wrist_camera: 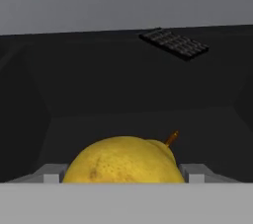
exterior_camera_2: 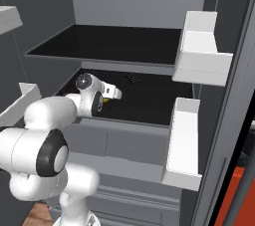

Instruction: Pick the pear and apple from the fridge and place them on the plate next to the blender to make a fruit smoothie.

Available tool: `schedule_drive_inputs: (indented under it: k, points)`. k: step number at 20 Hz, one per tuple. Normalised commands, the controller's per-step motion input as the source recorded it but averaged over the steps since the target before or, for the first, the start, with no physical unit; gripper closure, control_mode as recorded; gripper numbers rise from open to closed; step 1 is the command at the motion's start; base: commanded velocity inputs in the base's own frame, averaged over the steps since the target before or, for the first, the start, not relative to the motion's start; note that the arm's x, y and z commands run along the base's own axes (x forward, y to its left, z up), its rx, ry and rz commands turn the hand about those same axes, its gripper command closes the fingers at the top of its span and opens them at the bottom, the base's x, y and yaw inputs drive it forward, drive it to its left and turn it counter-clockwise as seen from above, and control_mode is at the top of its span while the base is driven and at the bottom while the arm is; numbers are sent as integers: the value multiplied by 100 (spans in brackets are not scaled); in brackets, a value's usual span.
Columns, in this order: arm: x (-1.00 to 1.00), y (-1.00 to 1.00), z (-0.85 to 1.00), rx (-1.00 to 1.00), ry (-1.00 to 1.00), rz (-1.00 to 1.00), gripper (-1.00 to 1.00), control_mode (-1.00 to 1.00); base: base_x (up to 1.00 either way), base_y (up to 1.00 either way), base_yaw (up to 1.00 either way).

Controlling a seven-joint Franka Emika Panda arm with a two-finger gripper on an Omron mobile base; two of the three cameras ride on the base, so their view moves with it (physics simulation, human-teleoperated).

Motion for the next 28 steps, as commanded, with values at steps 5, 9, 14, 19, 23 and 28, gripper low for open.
schedule_drive_inputs:
  k: [5, 9, 14, 19, 23, 28]
  points:
    - [-97, -33, 73, 11, 1, -1, 100, -100, 0, 0, 0]
    - [-99, -28, 83, 11, 5, -2, 100, -100, 0, 0, 0]
    - [-96, -8, 61, 4, 14, -7, 100, -100, 0, 0, 0]
    - [-98, 0, 3, 0, 15, -15, 100, -100, 0, 0, 0]
    - [-79, 0, -6, -1, 22, -18, 100, -100, 0, 0, 0]
    - [-62, -4, -8, 0, 25, -14, 100, -100, 0, 0, 0]
